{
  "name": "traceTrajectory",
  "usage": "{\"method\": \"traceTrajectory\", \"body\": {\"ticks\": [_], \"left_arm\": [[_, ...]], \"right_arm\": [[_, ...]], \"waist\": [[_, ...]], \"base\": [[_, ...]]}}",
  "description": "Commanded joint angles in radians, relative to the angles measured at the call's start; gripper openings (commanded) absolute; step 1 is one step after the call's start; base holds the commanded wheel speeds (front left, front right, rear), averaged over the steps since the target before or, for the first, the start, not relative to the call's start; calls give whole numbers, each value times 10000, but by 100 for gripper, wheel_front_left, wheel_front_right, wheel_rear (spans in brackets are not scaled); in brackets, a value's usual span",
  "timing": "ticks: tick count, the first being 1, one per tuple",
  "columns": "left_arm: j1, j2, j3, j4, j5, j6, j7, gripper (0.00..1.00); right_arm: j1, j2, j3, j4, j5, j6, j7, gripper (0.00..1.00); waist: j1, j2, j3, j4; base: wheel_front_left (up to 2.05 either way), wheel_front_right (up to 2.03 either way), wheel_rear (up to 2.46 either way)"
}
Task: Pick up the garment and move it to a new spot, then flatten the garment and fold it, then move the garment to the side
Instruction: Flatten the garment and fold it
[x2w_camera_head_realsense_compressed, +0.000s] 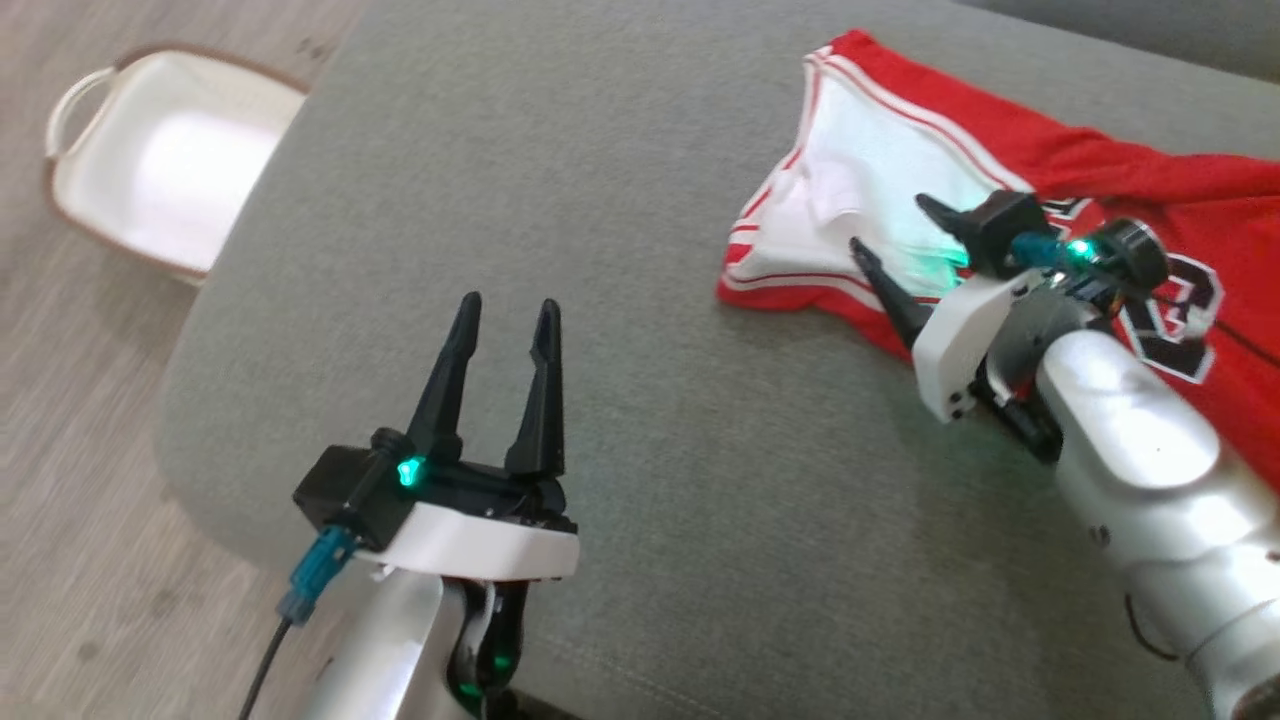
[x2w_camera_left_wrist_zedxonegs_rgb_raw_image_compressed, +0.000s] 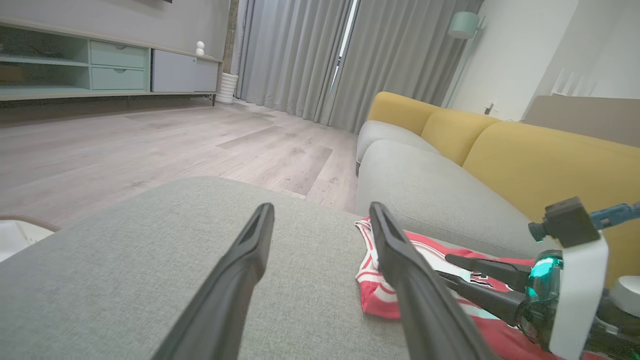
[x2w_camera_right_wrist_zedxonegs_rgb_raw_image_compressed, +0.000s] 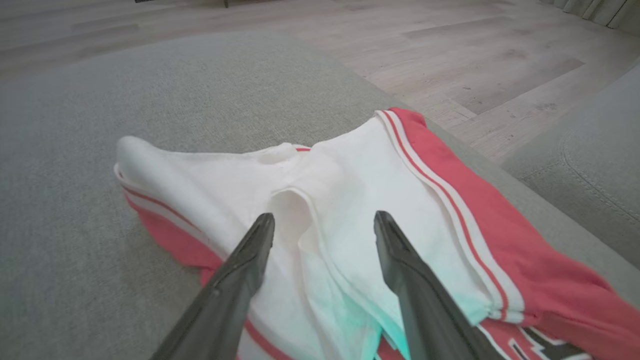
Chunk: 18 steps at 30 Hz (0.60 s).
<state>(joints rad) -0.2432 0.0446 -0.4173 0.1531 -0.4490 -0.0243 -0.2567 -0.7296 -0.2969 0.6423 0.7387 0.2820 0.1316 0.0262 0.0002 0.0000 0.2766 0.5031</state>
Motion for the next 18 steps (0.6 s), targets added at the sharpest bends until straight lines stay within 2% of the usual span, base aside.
{"method": "traceTrajectory", "body": {"ticks": [1,8,9,10,11,18], "left_arm": [[-338,57,245,-389,-56,77,-51,100],[-355,57,203,-566,-213,260,-51,100],[-349,57,199,-578,-224,280,-51,100],[-346,57,199,-588,-237,296,-51,100],[-344,57,201,-594,-249,313,-51,100],[-254,56,279,-513,-237,358,-51,100]], "right_arm": [[-385,39,196,-6,113,-9,-100,100],[-1393,35,1050,1205,376,-9,-390,100],[-1514,52,1120,1365,433,-9,-441,85],[-1622,83,1197,1507,489,-9,-496,23],[-1716,122,1285,1604,557,-9,-597,0],[-2148,287,1461,1984,1265,-9,-1153,0]], "waist": [[-2,0,196,263],[-2,0,559,413],[-2,0,584,419],[-2,0,601,424],[-2,0,606,425],[-2,0,372,343]], "base": [[0,0,0],[0,0,0],[0,0,0],[0,0,0],[0,0,0],[0,0,0]]}}
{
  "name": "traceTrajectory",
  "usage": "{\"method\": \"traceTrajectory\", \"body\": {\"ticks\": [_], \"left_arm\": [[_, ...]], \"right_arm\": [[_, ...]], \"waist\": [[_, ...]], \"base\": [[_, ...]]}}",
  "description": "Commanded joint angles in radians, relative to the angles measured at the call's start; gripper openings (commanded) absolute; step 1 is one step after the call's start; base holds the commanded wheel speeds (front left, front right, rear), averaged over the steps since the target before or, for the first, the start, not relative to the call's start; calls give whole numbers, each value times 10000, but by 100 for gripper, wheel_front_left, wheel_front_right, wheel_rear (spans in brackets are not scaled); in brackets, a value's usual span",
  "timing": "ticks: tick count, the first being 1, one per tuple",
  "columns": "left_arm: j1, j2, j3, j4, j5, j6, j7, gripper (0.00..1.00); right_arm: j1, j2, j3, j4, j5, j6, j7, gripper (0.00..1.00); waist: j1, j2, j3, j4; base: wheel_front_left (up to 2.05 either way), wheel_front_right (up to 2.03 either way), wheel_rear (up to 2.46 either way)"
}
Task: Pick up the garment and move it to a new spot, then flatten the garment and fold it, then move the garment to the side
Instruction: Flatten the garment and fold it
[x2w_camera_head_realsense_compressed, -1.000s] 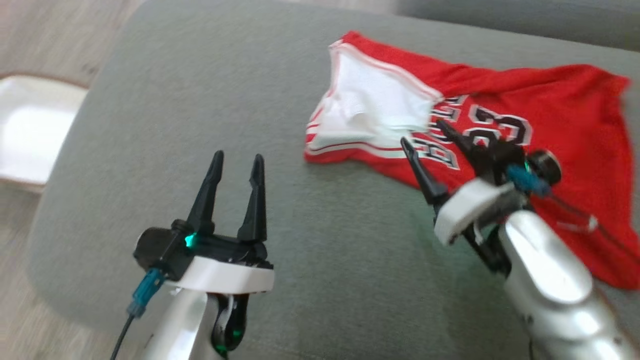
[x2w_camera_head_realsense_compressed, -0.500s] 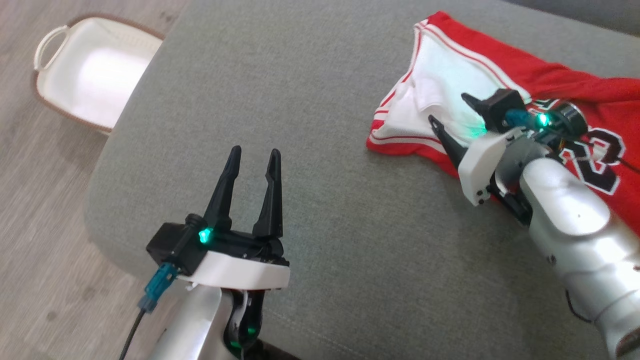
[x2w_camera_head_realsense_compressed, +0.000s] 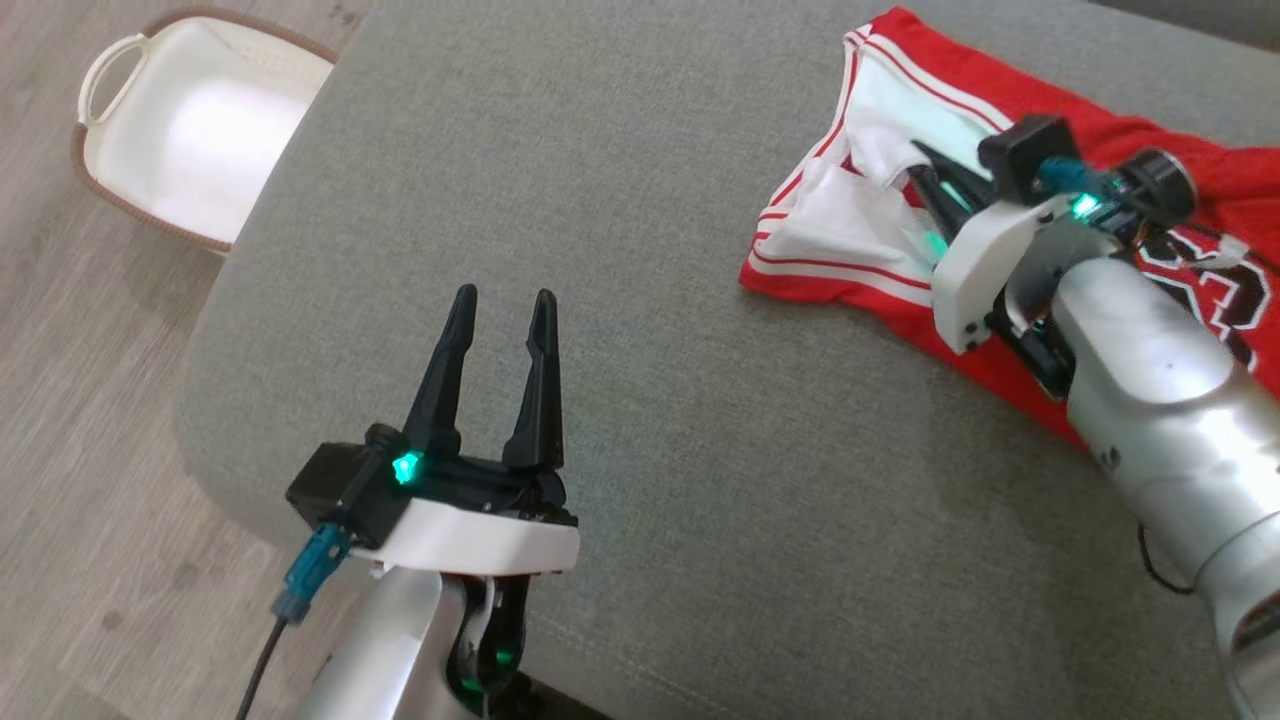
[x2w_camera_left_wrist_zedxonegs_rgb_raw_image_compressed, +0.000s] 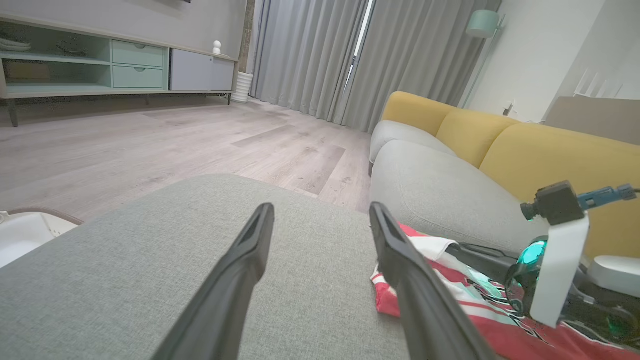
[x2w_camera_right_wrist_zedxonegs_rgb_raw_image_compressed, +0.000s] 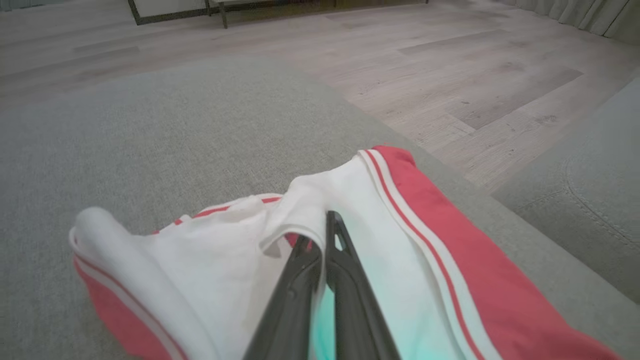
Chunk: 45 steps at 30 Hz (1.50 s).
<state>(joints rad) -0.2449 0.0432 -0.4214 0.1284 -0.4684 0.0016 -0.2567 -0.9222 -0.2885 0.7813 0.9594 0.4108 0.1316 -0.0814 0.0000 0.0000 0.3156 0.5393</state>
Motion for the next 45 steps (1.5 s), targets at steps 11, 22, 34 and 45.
{"method": "traceTrajectory", "body": {"ticks": [11,22,34,45], "left_arm": [[-236,70,166,-469,-169,112,-51,100],[-261,70,243,-436,-199,149,-51,100],[-102,70,732,-145,259,-135,-51,100],[289,70,1847,-126,919,-517,-51,100]], "right_arm": [[-2413,-748,-872,1152,948,-9,247,0],[-4725,-1015,-1943,3216,-331,-9,-538,100],[-2184,-20,-2564,2418,242,-9,-1786,100],[1546,194,-3614,-1554,228,-9,-1801,100]], "waist": [[0,0,224,18],[0,0,446,171],[0,0,-1175,-634],[0,0,-2185,-2275]], "base": [[0,0,0],[0,0,0],[0,0,0],[0,0,0]]}}
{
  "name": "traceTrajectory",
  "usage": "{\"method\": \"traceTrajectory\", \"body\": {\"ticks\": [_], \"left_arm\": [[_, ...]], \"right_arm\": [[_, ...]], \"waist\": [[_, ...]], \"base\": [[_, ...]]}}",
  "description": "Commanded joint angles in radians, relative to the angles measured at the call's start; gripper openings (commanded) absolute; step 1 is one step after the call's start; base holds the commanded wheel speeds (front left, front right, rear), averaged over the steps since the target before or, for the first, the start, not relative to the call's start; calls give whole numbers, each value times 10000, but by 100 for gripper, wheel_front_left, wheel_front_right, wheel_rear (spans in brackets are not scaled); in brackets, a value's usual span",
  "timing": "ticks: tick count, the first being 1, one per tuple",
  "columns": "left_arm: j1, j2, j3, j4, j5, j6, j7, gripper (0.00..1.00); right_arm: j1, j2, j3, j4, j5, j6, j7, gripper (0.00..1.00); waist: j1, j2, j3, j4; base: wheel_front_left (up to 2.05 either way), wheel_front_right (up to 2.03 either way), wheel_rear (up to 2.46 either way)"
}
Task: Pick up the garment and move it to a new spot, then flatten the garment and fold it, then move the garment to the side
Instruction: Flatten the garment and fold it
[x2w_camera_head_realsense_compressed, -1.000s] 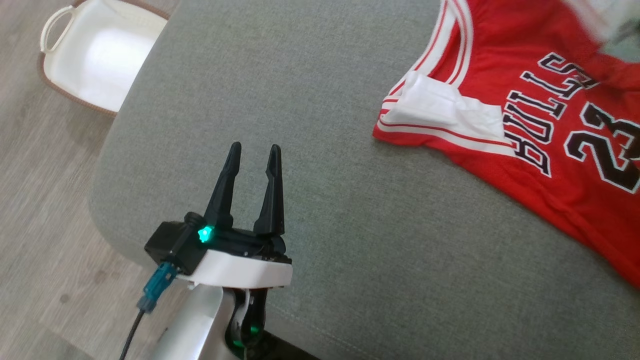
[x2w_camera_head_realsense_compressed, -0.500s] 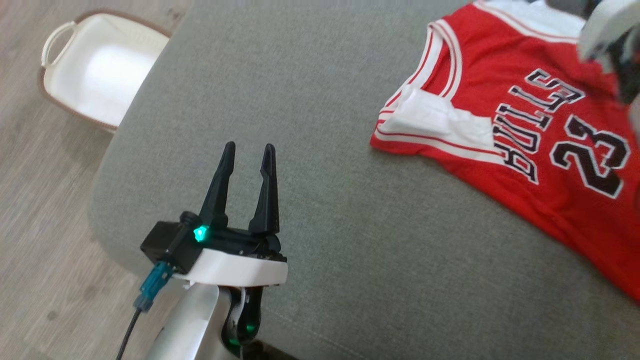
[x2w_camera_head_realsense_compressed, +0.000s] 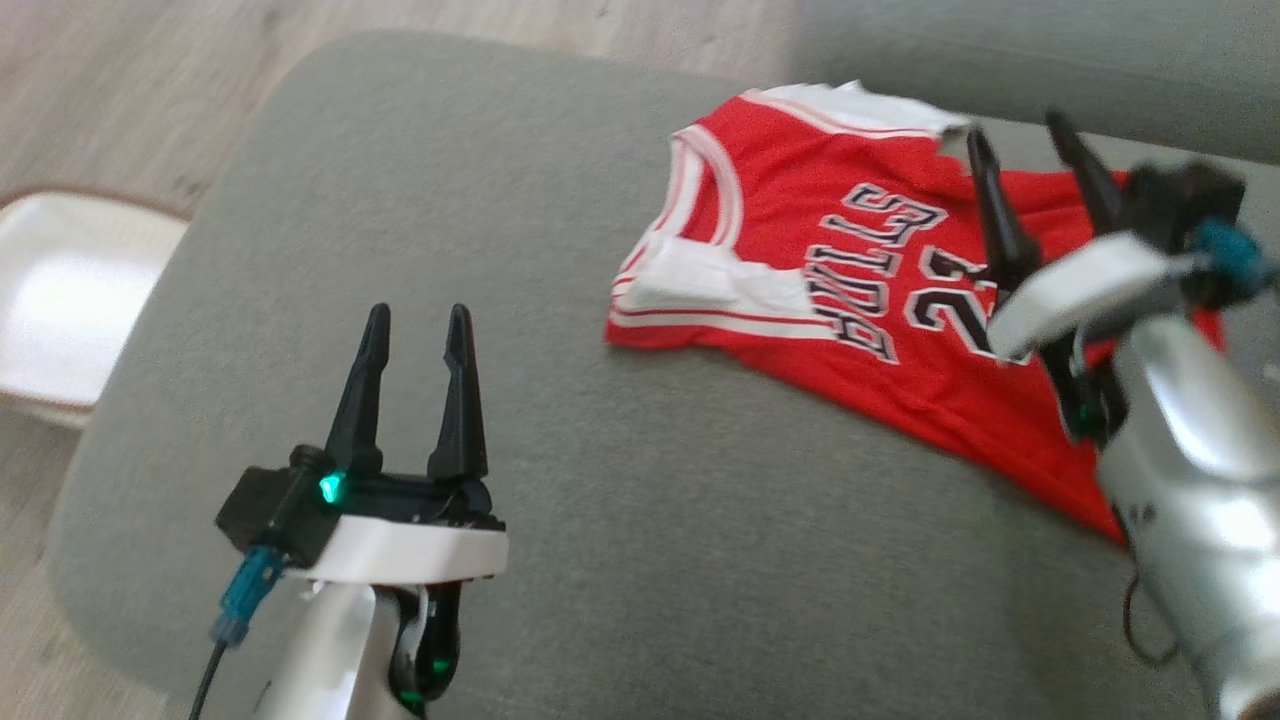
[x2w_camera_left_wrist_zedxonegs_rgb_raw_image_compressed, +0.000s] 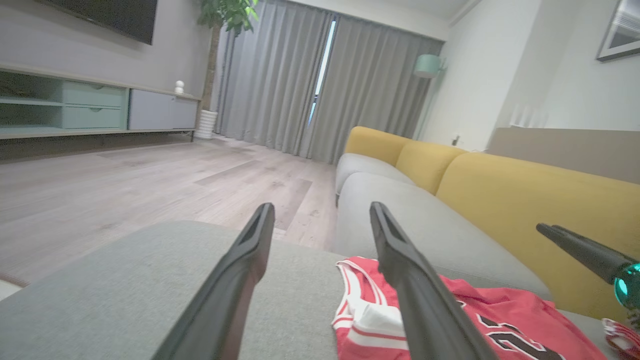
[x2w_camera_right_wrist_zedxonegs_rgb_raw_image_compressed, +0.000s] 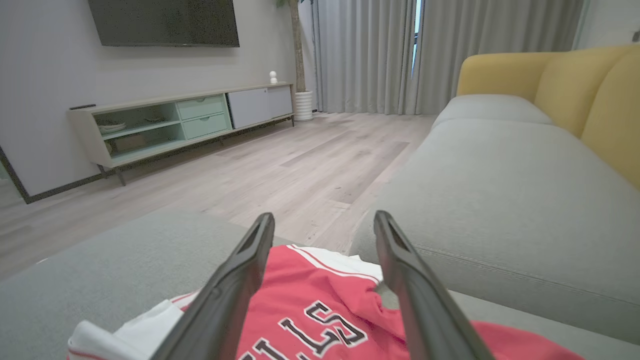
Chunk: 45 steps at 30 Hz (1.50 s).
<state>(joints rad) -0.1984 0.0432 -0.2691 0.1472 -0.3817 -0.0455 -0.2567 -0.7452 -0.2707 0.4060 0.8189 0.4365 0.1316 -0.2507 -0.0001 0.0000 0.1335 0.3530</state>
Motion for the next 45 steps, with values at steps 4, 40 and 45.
{"method": "traceTrajectory", "body": {"ticks": [4,40,45], "left_arm": [[-51,70,661,-273,279,-195,-51,100],[24,70,-201,222,-280,-698,-51,100],[-139,70,-845,138,-642,-536,-51,100]], "right_arm": [[1469,347,-1107,-1532,-546,-9,-109,100],[3300,1161,-1281,-4707,-3024,-9,2026,100],[1618,363,46,-3117,-2369,-9,3069,100]], "waist": [[1,0,-555,-925],[1,0,598,45],[1,0,1108,987]], "base": [[0,0,0],[0,0,0],[0,0,0]]}}
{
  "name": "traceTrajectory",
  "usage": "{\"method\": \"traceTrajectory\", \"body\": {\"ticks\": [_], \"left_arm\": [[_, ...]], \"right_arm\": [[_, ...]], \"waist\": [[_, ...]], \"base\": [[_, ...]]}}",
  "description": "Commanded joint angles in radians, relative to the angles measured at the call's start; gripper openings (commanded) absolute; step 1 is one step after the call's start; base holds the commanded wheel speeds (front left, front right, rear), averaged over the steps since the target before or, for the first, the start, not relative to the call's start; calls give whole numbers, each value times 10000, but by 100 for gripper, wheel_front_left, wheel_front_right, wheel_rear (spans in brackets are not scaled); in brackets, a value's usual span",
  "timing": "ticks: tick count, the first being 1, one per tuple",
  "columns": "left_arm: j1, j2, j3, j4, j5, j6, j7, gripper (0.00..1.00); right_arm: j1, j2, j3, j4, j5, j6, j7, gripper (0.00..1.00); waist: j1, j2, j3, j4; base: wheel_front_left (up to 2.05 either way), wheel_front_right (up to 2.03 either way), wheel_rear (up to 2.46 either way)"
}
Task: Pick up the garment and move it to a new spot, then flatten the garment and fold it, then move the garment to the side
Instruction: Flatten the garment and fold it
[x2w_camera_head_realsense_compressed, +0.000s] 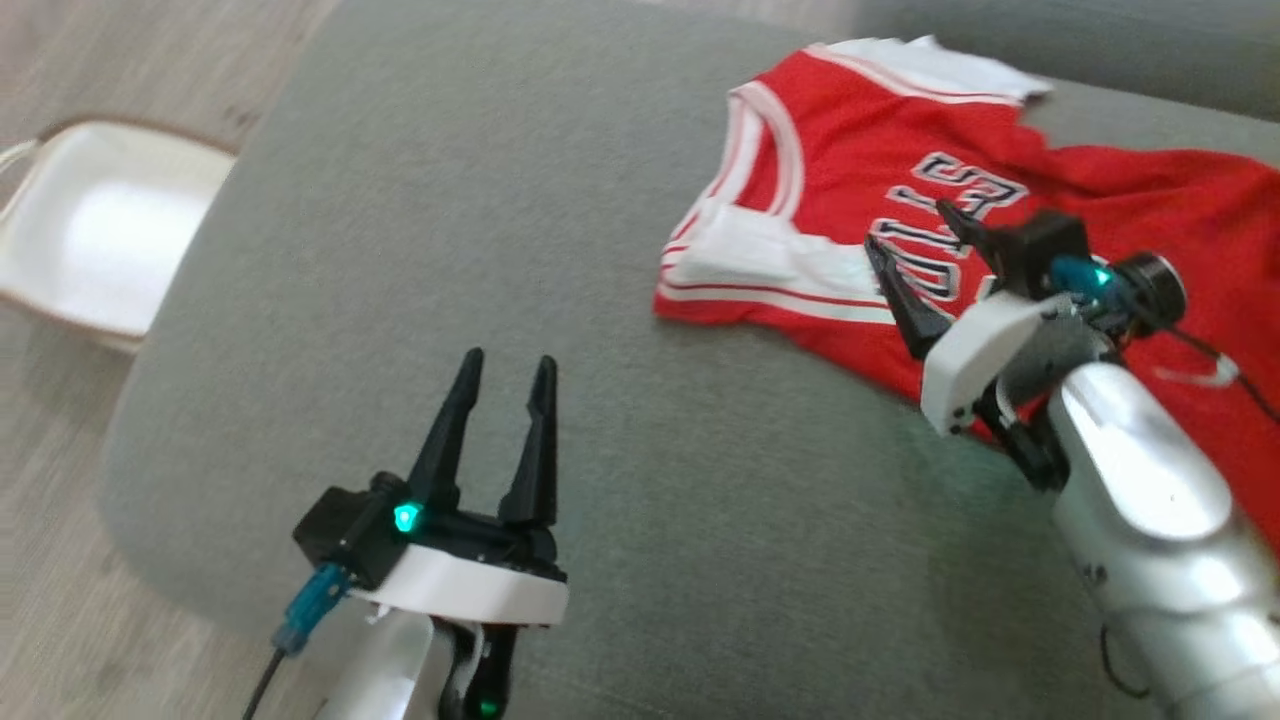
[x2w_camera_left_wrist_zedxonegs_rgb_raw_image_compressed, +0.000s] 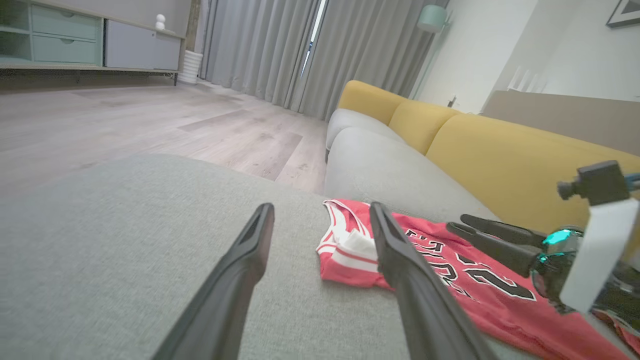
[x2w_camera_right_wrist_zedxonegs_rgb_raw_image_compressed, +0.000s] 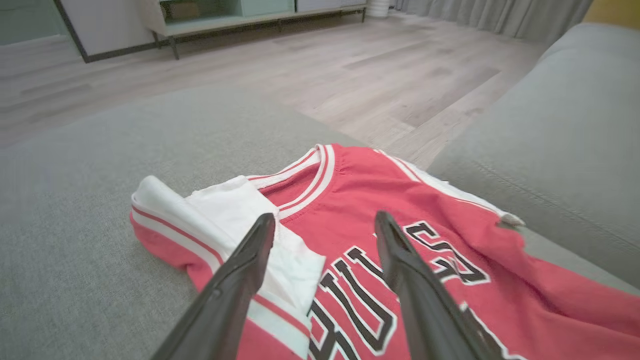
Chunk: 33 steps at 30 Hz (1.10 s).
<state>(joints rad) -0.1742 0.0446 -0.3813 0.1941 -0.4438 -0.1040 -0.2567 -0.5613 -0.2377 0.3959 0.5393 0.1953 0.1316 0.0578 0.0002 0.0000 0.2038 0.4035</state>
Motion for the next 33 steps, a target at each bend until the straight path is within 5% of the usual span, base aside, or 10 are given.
{"method": "traceTrajectory", "body": {"ticks": [1,19,20,22,33], "left_arm": [[-408,56,185,-320,-47,65,-51,100],[-565,56,-153,-699,-499,473,-51,100],[-562,56,-150,-699,-505,480,-51,100],[-557,56,-143,-690,-512,485,-51,100],[-434,56,-37,-387,-325,426,-51,100]], "right_arm": [[-481,-78,369,-33,157,-9,81,100],[-3024,-756,3799,3529,1906,-9,-48,100],[-3088,-741,3918,3638,1995,-9,-99,82],[-3197,-693,4162,3803,2174,-9,-236,0],[-3427,-387,4867,4148,3249,-9,-1725,0]], "waist": [[-2,0,455,610],[-2,0,1064,1312],[-2,0,1073,1316],[-2,0,1068,1317],[-2,0,309,1130]], "base": [[0,0,0],[0,0,0],[0,0,0],[0,0,0],[0,0,0]]}}
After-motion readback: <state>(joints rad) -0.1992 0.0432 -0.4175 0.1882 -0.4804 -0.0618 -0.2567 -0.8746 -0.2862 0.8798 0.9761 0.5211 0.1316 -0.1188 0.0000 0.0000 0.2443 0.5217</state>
